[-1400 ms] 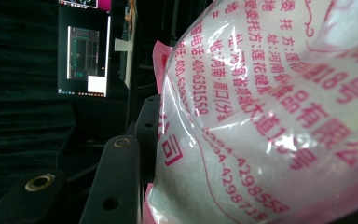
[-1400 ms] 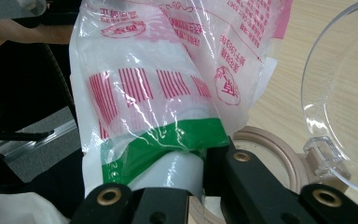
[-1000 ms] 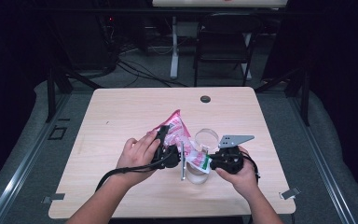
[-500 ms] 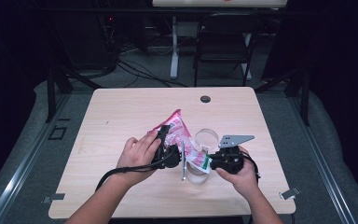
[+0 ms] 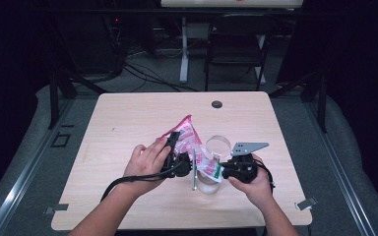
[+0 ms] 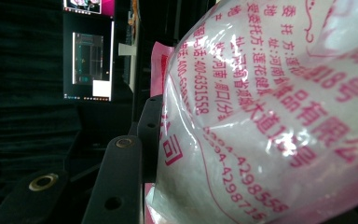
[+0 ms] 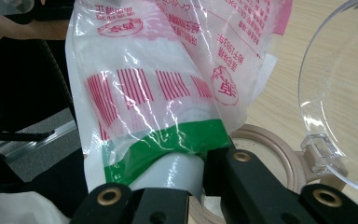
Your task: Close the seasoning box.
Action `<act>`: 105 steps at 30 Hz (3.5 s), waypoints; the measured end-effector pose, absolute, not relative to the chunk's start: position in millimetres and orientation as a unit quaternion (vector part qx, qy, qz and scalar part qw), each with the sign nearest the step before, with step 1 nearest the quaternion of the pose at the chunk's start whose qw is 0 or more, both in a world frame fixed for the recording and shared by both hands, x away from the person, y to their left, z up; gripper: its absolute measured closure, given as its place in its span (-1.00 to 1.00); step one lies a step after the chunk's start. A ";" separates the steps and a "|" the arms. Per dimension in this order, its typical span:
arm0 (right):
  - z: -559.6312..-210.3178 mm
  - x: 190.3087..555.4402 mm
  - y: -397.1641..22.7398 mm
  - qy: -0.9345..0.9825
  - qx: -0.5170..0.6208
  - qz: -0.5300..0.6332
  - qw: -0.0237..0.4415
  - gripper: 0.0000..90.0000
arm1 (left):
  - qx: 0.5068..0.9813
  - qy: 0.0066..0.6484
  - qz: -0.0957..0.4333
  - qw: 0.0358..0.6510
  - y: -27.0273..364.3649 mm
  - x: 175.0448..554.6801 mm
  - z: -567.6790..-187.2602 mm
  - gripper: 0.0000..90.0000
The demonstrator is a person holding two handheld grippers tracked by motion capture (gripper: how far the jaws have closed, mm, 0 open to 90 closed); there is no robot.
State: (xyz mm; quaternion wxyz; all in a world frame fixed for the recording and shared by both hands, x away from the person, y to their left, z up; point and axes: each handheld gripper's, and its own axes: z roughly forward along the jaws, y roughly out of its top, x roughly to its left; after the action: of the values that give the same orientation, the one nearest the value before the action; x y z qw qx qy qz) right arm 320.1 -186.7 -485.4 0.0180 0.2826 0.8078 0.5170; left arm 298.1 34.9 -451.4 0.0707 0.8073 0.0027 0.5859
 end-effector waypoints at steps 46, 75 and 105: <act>-488.4 321.2 -188.1 0.810 0.285 0.512 0.015 1.00 | 0.804 -0.004 0.590 0.075 30.0 296.6 -448.0 0.44; -488.8 321.2 -188.2 0.811 0.287 0.510 0.017 1.00 | 0.803 -0.006 0.591 0.076 29.0 296.2 -446.6 0.45; -489.2 321.4 -188.2 0.810 0.287 0.511 0.017 1.00 | 0.799 -0.007 0.595 0.080 26.8 295.6 -444.2 0.46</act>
State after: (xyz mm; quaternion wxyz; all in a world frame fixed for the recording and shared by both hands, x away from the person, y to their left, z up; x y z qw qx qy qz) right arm 321.4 -188.2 -489.2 0.0174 0.2874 0.8102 0.5105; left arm 295.6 26.8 -444.2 0.0796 0.7994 -0.0067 0.5954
